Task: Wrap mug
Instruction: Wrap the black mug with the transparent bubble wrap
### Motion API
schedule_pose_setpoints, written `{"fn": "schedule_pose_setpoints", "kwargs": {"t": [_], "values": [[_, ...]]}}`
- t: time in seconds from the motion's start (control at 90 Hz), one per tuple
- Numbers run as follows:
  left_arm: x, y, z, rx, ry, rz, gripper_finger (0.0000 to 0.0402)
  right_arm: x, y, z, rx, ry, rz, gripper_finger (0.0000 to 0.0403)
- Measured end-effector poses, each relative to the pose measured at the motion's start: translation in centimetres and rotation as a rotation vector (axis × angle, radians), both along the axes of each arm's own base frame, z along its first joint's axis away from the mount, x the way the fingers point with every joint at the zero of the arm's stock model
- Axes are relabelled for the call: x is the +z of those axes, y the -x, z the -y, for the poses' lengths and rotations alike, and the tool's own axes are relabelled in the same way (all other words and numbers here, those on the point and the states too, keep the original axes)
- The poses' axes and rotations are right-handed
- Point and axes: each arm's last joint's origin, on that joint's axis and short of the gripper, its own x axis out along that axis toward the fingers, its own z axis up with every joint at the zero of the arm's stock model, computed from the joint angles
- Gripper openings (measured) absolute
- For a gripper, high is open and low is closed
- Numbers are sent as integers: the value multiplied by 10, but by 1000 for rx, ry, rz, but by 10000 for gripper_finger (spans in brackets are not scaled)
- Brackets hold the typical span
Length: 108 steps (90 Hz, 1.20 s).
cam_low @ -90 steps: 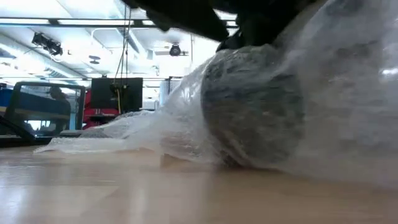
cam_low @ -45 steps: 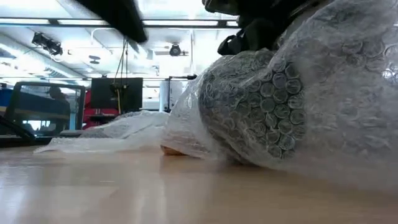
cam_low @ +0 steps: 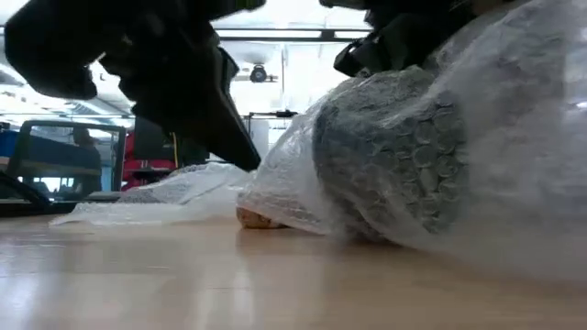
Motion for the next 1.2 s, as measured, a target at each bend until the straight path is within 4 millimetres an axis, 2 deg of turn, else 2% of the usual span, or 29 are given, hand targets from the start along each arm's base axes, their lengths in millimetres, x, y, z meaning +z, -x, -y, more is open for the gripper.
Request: {"fn": "schedule_pose_setpoints", "kwargs": {"t": [0.211, 0.444, 0.544, 0.678, 0.778, 0.922, 1.044, 1.2], "values": [[5, -1, 5, -45, -16, 17, 0, 29, 14, -8, -6, 64, 127, 0], [35, 8, 20, -126, -52, 29, 0, 61, 35, -22, -22, 121, 288, 0], [56, 18, 24, -115, -94, 74, 0, 71, 43, -35, -19, 80, 356, 0], [86, 37, 23, -69, -185, 180, 0, 78, 53, -63, 16, -45, 421, 0], [98, 45, 17, -32, -198, 207, 0, 78, 64, -83, 11, -117, 435, 0], [93, 38, -5, 47, -184, 129, 0, 78, 79, -100, -135, -229, 426, 0], [78, 28, -27, 74, -134, 55, 0, 78, 91, -112, -234, -332, 396, 0], [56, 19, -46, 26, -39, 5, 2, 78, 107, -127, -332, -450, 347, 0]]}}
